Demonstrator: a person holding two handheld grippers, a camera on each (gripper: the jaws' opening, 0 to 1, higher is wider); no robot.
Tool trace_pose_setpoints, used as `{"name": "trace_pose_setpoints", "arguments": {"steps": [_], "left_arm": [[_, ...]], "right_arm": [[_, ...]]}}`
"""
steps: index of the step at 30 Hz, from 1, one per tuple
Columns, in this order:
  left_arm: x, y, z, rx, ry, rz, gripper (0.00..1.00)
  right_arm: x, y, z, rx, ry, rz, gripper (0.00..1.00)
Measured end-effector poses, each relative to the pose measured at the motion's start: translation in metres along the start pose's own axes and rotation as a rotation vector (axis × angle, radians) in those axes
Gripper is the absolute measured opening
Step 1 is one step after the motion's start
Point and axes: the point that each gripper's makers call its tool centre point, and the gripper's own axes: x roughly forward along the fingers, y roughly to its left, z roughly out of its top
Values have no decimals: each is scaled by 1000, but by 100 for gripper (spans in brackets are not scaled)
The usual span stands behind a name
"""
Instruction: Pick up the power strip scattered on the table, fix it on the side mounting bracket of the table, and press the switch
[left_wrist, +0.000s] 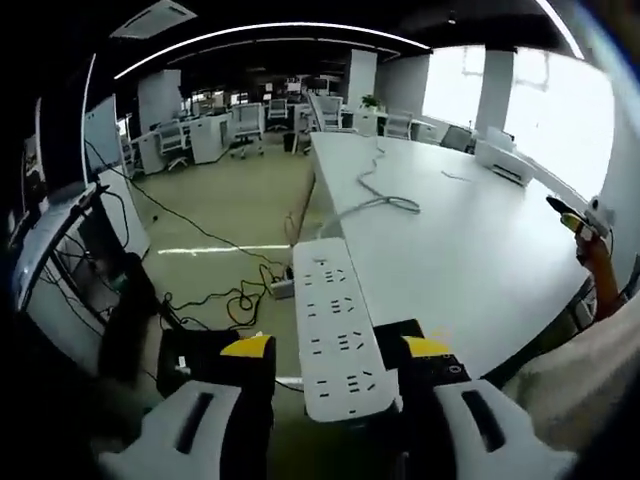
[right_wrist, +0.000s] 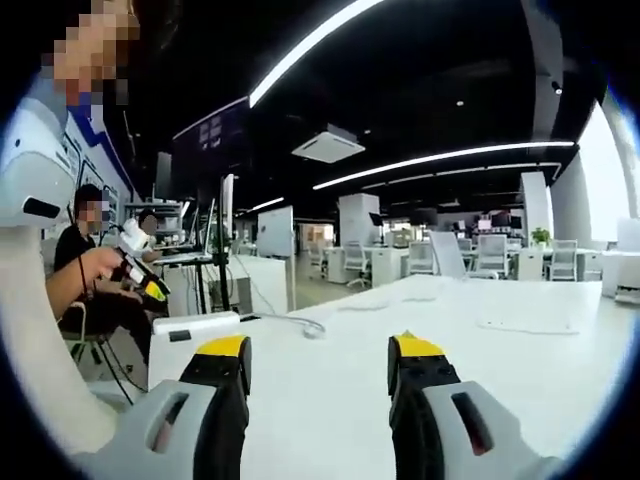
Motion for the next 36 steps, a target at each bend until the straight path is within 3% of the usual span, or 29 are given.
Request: {"name": "trace_pose_setpoints", "arguments": {"steps": [6,21,36], "left_arm": [[4,0,-10,-25,54,-7,53],[9,-12,-26,-33,111,-19,45],[18,-19,-46,-34,186,-36,44]], "right_arm": [[7,-4,-2,9,6,11,51],[17,-4,-3,16,11,36,50],[19,-6,-8,51,6,48,47]]}}
